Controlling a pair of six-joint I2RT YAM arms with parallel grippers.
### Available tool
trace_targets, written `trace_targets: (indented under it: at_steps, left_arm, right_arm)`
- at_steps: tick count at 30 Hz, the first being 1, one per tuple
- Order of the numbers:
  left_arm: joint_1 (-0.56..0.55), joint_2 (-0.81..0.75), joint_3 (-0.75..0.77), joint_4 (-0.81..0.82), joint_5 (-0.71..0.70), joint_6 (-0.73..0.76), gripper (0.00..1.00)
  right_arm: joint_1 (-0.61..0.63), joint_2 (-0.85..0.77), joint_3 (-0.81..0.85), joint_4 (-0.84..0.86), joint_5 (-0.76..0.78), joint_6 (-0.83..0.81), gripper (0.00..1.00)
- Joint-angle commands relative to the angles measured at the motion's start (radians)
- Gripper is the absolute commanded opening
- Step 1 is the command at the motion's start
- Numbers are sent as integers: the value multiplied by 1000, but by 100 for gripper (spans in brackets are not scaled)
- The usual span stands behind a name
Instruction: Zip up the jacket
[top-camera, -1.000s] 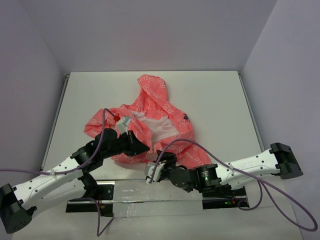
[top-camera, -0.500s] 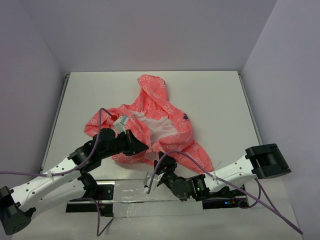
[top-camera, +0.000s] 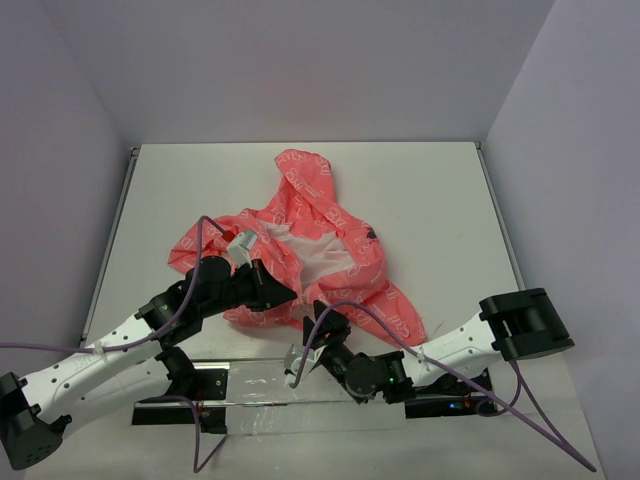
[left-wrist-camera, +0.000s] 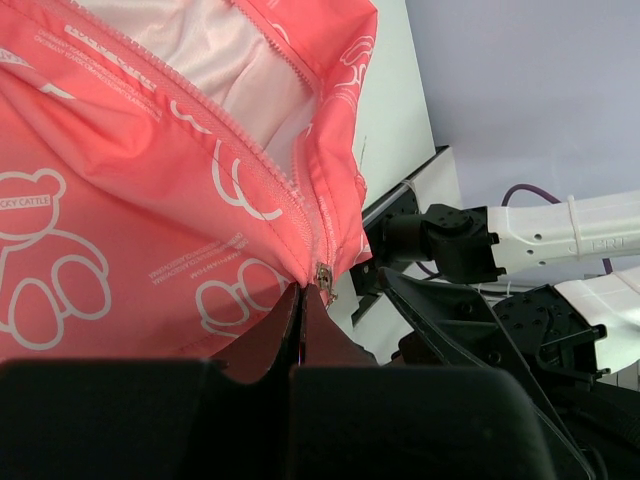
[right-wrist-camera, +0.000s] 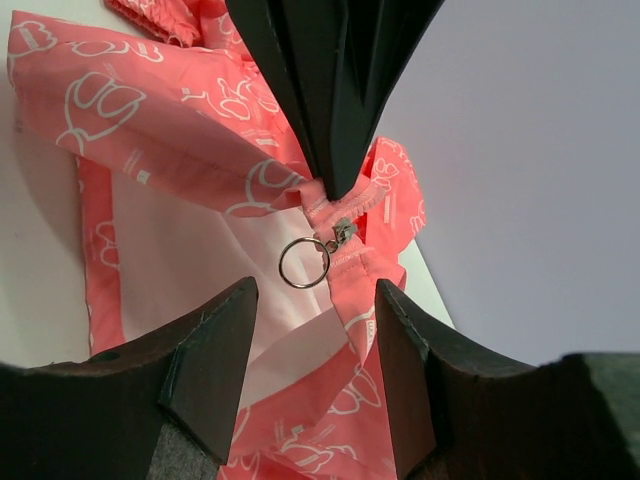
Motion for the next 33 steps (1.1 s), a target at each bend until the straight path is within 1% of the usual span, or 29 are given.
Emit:
trace_targets:
  at_steps: [1,5,6,11,14,20,24,33]
  left_arm:
    - [-6,-9,58,8,8,5,0]
    - [-6,-6,52,17,20,3,0]
    - [-6,-4,52,23,23,4,0]
    - [-6,-10,54,18,19,11,0]
    - [-7,-9,54,18,18,14,0]
    - [-7,-8,51,22,22,15,0]
    - [-7,-12,48,18,19,15,0]
    - [-7,-9,43,24,20,17,0]
  right_arm:
    - [2,13,41,82,34,32,57]
    - [-7,35,54,82,37,51,55]
    - [-10,43,56,82,32,54,53]
    - [-29,41,65,82,14,66,37]
    - [-35,29,67,82,7,70,31]
    - [-38,26,68,82,4,67,27]
    - [-37,21,65,84,6,66,20]
    - [-39,-47,62,64,2,63,8]
